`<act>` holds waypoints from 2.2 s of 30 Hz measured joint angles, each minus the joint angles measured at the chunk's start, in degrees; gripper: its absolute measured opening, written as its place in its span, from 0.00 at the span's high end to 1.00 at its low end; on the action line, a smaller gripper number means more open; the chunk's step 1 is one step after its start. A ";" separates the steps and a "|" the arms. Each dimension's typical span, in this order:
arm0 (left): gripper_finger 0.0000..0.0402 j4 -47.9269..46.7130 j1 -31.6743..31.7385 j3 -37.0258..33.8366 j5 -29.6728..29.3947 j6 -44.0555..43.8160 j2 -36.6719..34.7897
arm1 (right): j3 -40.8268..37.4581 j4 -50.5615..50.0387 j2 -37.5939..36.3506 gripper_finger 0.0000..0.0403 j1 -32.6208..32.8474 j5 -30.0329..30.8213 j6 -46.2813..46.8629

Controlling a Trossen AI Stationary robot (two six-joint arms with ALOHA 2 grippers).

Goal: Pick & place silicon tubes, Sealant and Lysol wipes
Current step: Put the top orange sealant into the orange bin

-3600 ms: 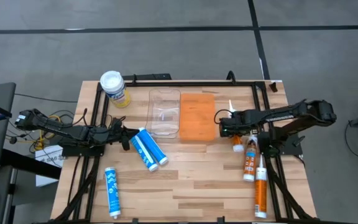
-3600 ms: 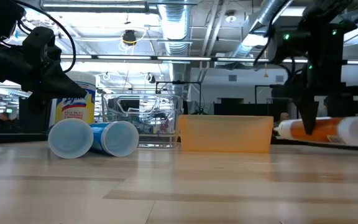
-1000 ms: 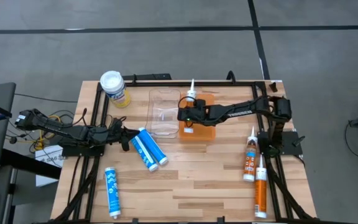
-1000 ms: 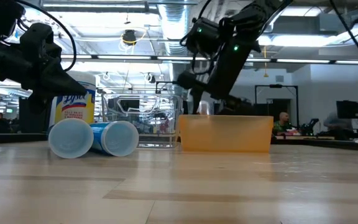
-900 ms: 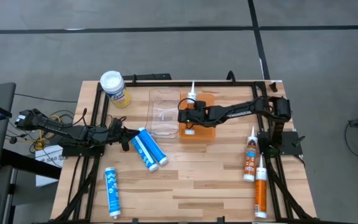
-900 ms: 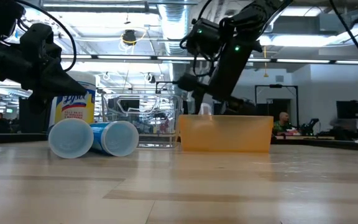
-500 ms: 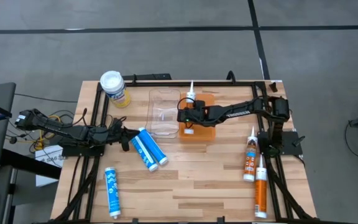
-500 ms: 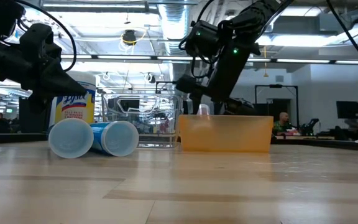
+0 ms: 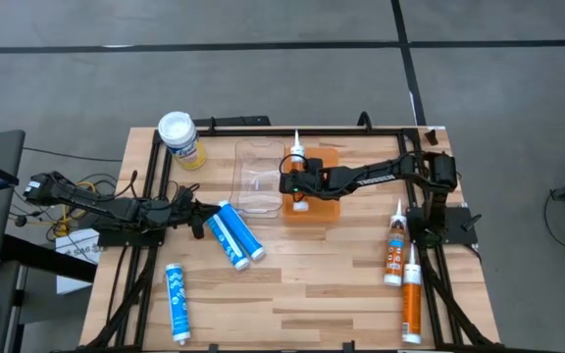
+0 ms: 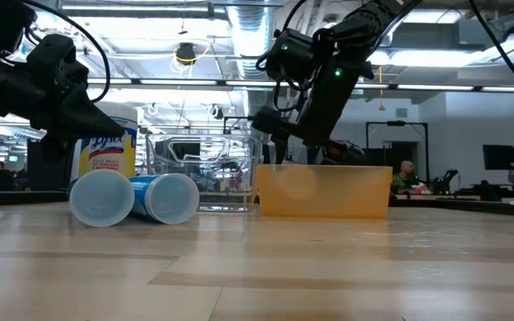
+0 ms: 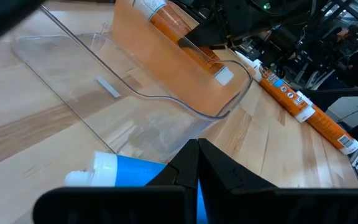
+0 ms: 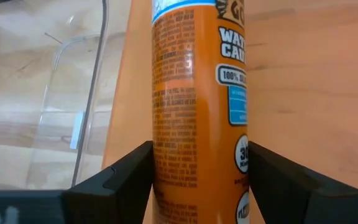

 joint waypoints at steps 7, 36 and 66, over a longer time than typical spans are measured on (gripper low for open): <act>1.00 0.00 0.02 0.00 0.00 0.00 0.00 | -0.01 0.32 0.00 0.43 -0.02 0.04 0.02; 1.00 -0.01 0.01 0.00 0.09 -0.07 0.02 | -0.02 3.78 -1.08 0.33 -0.04 -2.14 -3.47; 1.00 0.00 0.00 0.00 0.39 0.02 0.02 | 0.00 -64.28 -36.24 0.33 14.52 -33.90 12.56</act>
